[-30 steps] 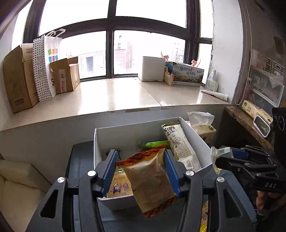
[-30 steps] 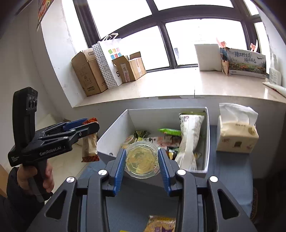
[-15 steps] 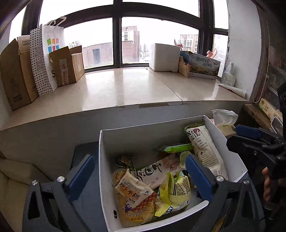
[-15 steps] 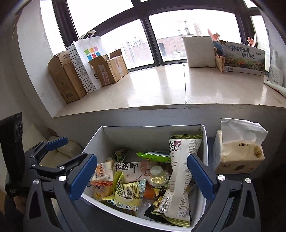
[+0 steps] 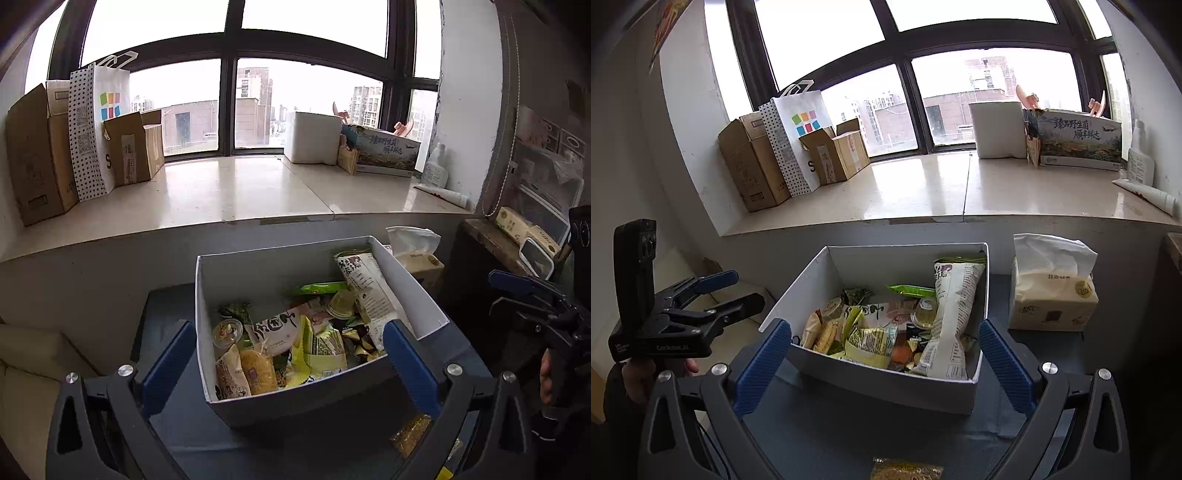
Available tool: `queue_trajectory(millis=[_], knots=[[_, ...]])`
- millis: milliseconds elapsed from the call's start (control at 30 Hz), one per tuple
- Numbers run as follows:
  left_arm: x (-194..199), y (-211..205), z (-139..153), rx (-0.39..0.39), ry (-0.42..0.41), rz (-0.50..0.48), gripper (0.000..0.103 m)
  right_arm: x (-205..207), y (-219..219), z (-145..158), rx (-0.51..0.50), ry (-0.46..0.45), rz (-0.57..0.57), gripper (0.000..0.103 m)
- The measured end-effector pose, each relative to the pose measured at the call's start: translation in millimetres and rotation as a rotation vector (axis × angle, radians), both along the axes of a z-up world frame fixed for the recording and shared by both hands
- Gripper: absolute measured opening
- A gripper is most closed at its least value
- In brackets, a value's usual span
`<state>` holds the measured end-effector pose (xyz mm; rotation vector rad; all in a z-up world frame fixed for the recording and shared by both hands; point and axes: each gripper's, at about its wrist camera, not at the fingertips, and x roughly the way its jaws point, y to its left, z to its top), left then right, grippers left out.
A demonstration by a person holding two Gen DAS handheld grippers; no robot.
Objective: Organize snacks
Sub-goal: 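Grasp the round Kuromi cookie pack with the right tool while the left grasps the yellow pouch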
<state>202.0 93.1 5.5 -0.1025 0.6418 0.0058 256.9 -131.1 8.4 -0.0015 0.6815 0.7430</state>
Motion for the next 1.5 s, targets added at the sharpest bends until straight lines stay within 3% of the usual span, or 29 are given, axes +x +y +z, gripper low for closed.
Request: queue_trajectory(millis=[167,433,567,933,1033,1067,1100,1133,1500], knots=[[-56,-20,-20,-0.050,0.005,0.006,0.103,-48,-26,-34,-0.107,0.005,-0.051,0.103],[-124,-41,-77,-0.160,0.095,0.036,0.103,-101,-63,-112,-0.162,0.171,-0.150,0.103],[-139,-43,-94,-0.224,0.132,0.051,0.103,-110,-61,-134,-0.199,0.217,-0.151,0.103],[-151,-40,-97,-0.220,0.145,0.076,0.103,-71,7,-160,-0.328,0.237,-0.116,0.103],[-153,-35,-98,-0.219,0.151,0.084,0.103,-66,25,-172,-0.404,0.238,-0.116,0.103],[-154,-34,-99,-0.217,0.154,0.090,0.103,-65,29,-176,-0.421,0.243,-0.121,0.097],[-155,-32,-100,-0.215,0.157,0.094,0.103,-66,31,-178,-0.443,0.238,-0.128,0.083],[-156,-31,-102,-0.217,0.163,0.095,0.103,-68,33,-180,-0.465,0.222,-0.132,0.080],[-151,-45,-112,-0.213,0.205,0.053,0.103,-60,13,-168,-0.389,0.190,-0.103,0.077]])
